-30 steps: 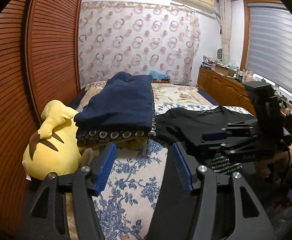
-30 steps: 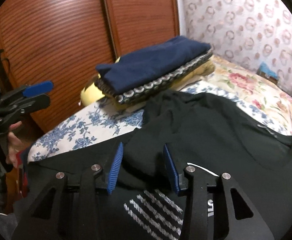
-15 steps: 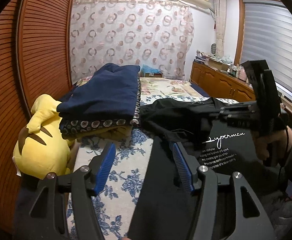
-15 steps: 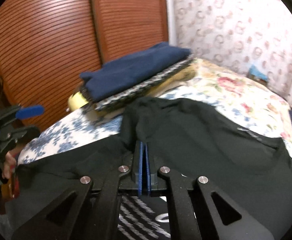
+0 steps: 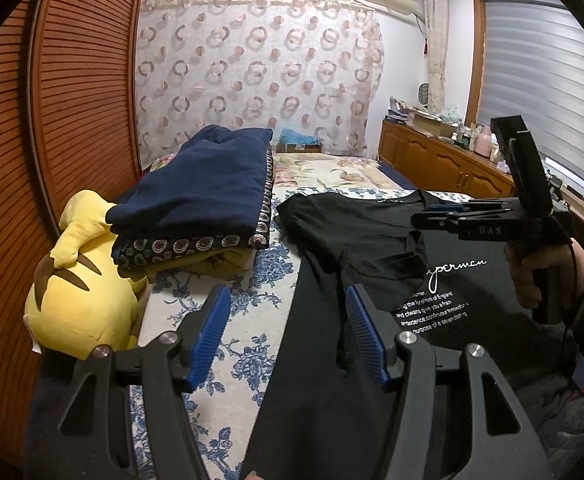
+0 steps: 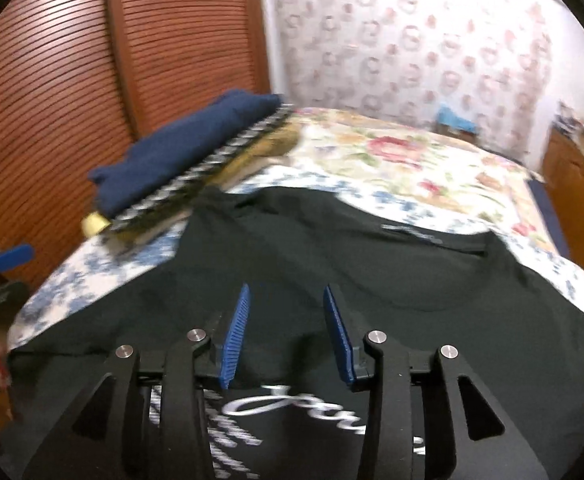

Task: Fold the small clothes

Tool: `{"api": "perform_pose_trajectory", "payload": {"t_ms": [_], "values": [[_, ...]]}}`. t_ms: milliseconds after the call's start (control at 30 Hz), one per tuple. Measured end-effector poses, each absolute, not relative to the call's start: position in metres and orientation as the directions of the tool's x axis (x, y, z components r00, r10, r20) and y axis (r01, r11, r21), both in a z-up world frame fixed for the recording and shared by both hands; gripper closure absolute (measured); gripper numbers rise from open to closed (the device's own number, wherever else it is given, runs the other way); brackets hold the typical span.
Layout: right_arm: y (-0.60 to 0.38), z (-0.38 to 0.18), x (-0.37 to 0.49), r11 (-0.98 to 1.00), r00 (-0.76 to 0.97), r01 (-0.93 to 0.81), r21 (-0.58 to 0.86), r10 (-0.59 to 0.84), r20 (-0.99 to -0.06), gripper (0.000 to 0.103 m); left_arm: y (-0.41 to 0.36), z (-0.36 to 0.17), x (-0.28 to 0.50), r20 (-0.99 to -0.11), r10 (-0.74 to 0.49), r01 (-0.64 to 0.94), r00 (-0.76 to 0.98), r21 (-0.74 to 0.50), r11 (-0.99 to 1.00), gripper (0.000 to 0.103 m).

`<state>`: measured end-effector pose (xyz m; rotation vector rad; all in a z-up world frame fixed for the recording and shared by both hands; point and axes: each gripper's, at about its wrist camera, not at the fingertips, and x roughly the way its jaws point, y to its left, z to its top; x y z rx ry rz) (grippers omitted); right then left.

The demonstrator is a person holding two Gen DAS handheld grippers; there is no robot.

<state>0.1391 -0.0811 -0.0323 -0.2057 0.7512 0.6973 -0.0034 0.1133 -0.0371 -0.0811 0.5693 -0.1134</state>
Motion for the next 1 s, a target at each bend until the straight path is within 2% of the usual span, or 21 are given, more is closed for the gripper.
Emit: {"api": "perform_pose_trajectory", "payload": {"t_ms": [367, 433, 500, 533, 600, 833, 1000], "values": [[-0.001, -0.06, 0.136, 0.612, 0.316, -0.778, 0.145, 0.579, -0.751, 0.065, 0.128, -0.039, -0.008, -0.538, -0.111, 0.059, 0.836, -0.112, 0.992, 0.043], [0.006, -0.067, 0.138, 0.615, 0.311, -0.778, 0.129, 0.555, -0.772, 0.074, 0.13, -0.039, -0.01, -0.537, -0.11, 0.056, 0.837, -0.115, 0.992, 0.043], [0.006, -0.071, 0.136, 0.61, 0.302, -0.783, 0.126, 0.548, -0.78, 0.087, 0.132, -0.039, -0.01, -0.539, -0.107, 0.053, 0.836, -0.115, 0.992, 0.043], [0.004, -0.07, 0.133, 0.599, 0.293, -0.789, 0.132, 0.558, -0.777, 0.097, 0.131, -0.039, -0.01, -0.539, -0.105, 0.052, 0.836, -0.113, 0.992, 0.043], [-0.001, -0.065, 0.125, 0.582, 0.293, -0.803, 0.127, 0.572, -0.766, 0.101, 0.131, -0.039, -0.01, -0.542, -0.103, 0.052, 0.834, -0.11, 0.993, 0.043], [-0.039, -0.035, 0.086, 0.545, 0.306, -0.827, 0.138, 0.641, -0.704, 0.102, 0.127, -0.037, -0.013, -0.539, -0.102, 0.054, 0.836, -0.103, 0.993, 0.043], [-0.07, -0.041, 0.061, 0.571, 0.304, -0.803, 0.169, 0.637, -0.708, 0.102, 0.123, -0.037, -0.013, -0.54, -0.107, 0.066, 0.834, -0.095, 0.993, 0.043]]}}
